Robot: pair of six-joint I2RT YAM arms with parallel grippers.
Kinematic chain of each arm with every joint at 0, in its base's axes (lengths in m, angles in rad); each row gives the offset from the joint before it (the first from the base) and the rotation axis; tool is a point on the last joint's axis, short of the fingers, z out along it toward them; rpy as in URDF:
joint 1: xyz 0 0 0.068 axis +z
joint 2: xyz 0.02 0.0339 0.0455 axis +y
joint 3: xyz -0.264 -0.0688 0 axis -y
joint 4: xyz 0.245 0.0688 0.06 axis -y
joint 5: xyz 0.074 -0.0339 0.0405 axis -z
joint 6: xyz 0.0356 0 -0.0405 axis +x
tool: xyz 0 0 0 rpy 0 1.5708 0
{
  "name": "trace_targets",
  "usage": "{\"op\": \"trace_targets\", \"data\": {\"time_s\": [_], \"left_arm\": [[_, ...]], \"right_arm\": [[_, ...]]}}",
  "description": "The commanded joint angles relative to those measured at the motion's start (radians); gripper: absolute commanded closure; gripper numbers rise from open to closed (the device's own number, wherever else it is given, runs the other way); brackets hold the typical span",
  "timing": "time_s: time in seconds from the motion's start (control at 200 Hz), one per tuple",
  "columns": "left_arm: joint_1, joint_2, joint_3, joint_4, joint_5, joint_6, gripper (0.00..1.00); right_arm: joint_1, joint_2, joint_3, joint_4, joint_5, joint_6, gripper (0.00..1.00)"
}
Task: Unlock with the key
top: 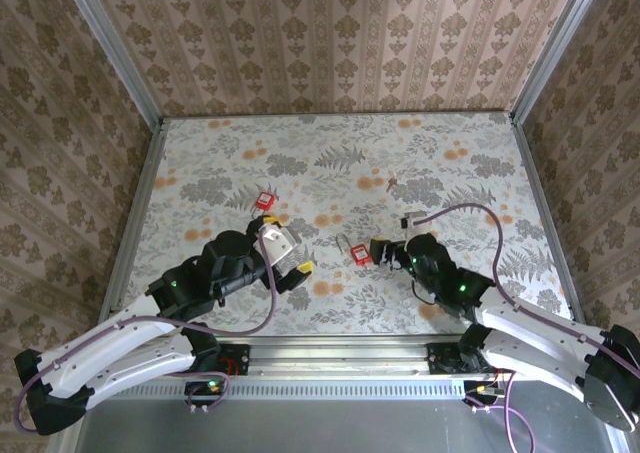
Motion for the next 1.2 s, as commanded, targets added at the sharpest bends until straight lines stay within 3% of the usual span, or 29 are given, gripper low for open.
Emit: {"op": "trace_targets", "data": {"time_s": [0.0, 0.06, 0.145, 0.23, 0.33, 0.575, 0.92, 1.195], "left_arm": [[-0.01, -0.029, -0.003, 0.022, 0.023, -0.074, 0.0], [-0.013, -0.042, -0.007, 0.014, 0.022, -0.088, 0.0], [-0.015, -0.062, -0.016, -0.002, 0.015, -0.099, 0.0], [-0.016, -0.086, -0.027, -0.016, 0.002, -0.109, 0.0], [-0.02, -0.111, -0.036, -0.026, -0.009, -0.116, 0.0], [-0.025, -0.12, -0.038, -0.03, -0.03, -0.104, 0.0], [-0.029, -0.12, -0.039, -0.032, -0.042, -0.102, 0.0], [-0.03, -0.12, -0.039, -0.04, -0.049, -0.104, 0.0]], "right_arm": [[-0.108, 0.092, 0.063, -0.162, -0.267, 0.143, 0.21], [-0.134, 0.192, 0.093, -0.141, -0.357, 0.162, 0.28], [-0.139, 0.337, 0.137, -0.082, -0.435, 0.187, 0.46], [-0.14, 0.452, 0.173, -0.037, -0.45, 0.22, 0.61], [-0.141, 0.555, 0.199, 0.02, -0.465, 0.256, 0.69], [-0.141, 0.64, 0.223, 0.068, -0.469, 0.285, 0.72], [-0.096, 0.621, 0.197, 0.141, -0.526, 0.328, 0.73], [-0.043, 0.596, 0.236, 0.056, -0.558, 0.314, 0.66]]}}
